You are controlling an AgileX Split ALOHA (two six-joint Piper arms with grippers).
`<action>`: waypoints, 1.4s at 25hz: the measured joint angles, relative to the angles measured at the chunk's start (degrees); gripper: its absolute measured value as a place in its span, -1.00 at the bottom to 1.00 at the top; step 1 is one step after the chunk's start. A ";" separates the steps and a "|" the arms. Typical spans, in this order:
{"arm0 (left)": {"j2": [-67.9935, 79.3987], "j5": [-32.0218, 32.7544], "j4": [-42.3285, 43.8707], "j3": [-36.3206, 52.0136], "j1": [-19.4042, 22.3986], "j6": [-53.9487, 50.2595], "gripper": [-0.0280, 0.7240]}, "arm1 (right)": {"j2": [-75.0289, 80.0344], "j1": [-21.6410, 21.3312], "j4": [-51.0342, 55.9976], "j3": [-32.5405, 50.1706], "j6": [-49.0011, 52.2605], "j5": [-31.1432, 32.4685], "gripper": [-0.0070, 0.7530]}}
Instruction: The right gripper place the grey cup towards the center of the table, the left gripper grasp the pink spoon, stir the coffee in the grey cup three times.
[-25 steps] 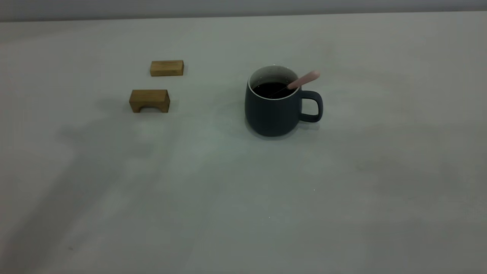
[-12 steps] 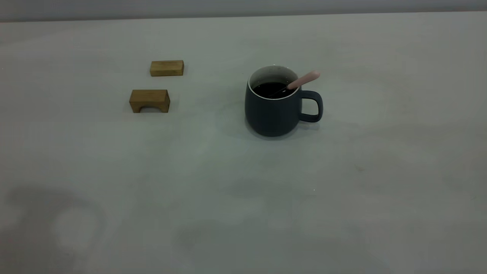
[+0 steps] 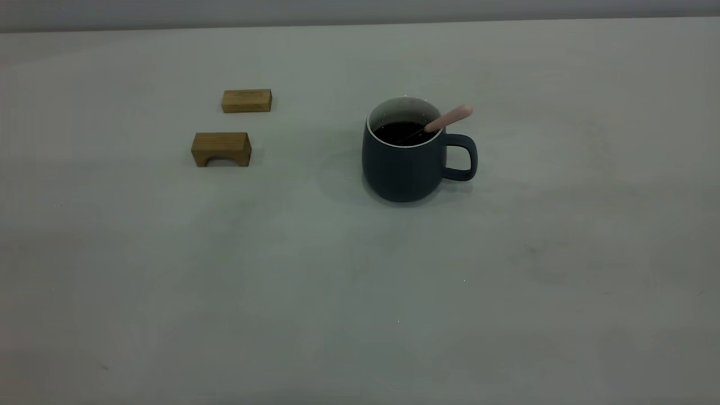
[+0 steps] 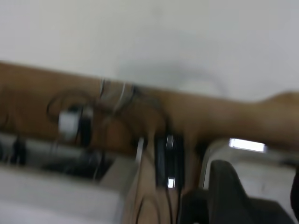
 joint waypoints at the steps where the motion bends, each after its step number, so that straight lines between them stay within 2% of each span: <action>1: -2.92 0.00 -0.05 0.07 0.61 0.83 0.14 | 0.00 0.00 0.00 0.00 0.00 0.00 -0.36; 8: -17.91 -0.65 -2.88 2.18 5.36 2.85 0.14 | 0.00 0.00 0.00 0.00 0.00 0.00 -0.36; 12: -22.57 -1.32 -6.80 2.38 7.55 9.50 0.14 | 0.00 0.00 0.00 0.00 0.00 0.00 -0.36; 17: -27.97 -1.32 -11.20 2.62 7.65 16.80 0.14 | 0.00 0.00 0.00 0.00 0.00 0.00 -0.36; 23: -33.35 -1.19 -11.32 2.62 7.65 16.54 0.14 | 0.00 0.00 0.00 0.00 0.00 0.00 -0.36; 35: -33.62 -1.19 -11.32 2.62 7.65 15.98 0.14 | 0.00 0.00 0.00 0.00 0.00 0.00 -0.36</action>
